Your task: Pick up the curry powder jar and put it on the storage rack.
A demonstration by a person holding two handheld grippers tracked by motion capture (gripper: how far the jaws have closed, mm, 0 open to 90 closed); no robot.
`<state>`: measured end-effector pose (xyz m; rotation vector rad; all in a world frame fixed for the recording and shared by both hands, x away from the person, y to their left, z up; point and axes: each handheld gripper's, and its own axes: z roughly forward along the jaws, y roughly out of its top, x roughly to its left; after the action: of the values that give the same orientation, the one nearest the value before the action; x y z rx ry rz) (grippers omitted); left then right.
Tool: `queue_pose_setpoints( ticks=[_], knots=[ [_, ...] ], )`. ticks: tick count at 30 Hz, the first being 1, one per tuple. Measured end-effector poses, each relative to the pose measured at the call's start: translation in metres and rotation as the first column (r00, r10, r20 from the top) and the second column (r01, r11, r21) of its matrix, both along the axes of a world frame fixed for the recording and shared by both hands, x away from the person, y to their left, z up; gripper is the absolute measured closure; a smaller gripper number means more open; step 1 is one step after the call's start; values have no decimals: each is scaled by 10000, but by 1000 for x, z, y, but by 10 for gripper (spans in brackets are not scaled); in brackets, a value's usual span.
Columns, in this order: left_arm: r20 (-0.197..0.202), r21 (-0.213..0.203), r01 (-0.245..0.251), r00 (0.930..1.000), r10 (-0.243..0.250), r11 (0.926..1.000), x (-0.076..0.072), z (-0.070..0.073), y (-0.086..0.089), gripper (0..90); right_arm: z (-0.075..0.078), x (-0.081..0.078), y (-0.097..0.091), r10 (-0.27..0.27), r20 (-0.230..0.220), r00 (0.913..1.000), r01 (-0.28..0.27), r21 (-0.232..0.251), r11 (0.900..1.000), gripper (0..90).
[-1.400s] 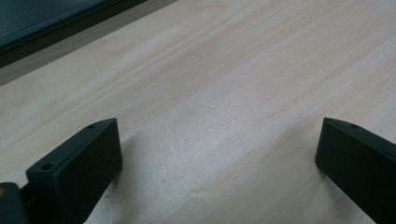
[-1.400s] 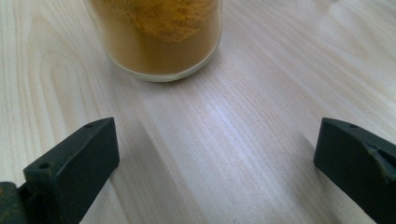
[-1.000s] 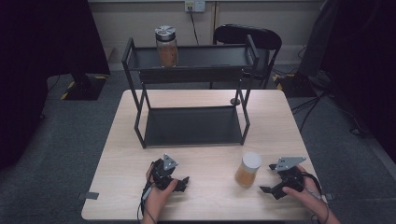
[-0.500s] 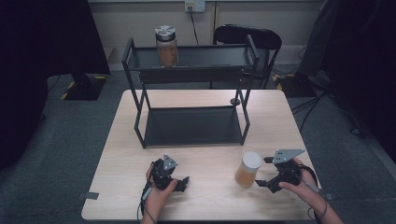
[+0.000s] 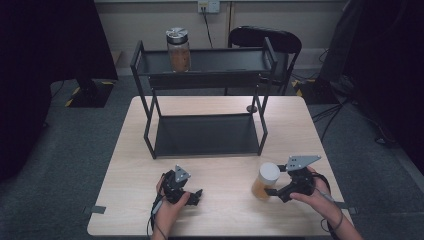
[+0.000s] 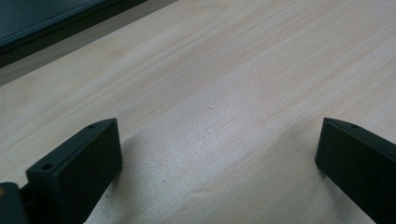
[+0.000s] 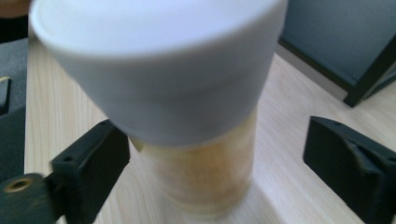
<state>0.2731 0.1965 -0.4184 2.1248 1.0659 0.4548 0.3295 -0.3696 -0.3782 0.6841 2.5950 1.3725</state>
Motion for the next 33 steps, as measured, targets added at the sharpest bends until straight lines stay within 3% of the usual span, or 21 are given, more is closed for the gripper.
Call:
queue_pose_setpoints(
  ticks=[6,11,13,18,23,33],
  knots=[
    [2,-1,-1,10000,1,10000,0,0,0,0,-3,3,4,247,188,9995,-255,427,9988,230],
    [0,-1,1,10000,-1,10000,0,0,0,0,-2,4,10,496,323,9982,-509,411,9979,310],
    [-1,2,3,10000,-3,10000,0,0,0,0,-2,2,11,508,519,9974,-527,357,9980,322],
    [0,0,0,10000,0,10000,0,0,0,0,-4,-3,12,24,519,9987,-53,556,9984,342],
    [-1,3,2,10000,-2,10000,0,0,0,0,4,-6,21,-325,654,9973,315,173,9994,346],
    [3,4,3,10000,-3,10000,0,0,0,0,29,7,46,-170,582,9982,169,29,9999,348]
  ],
)
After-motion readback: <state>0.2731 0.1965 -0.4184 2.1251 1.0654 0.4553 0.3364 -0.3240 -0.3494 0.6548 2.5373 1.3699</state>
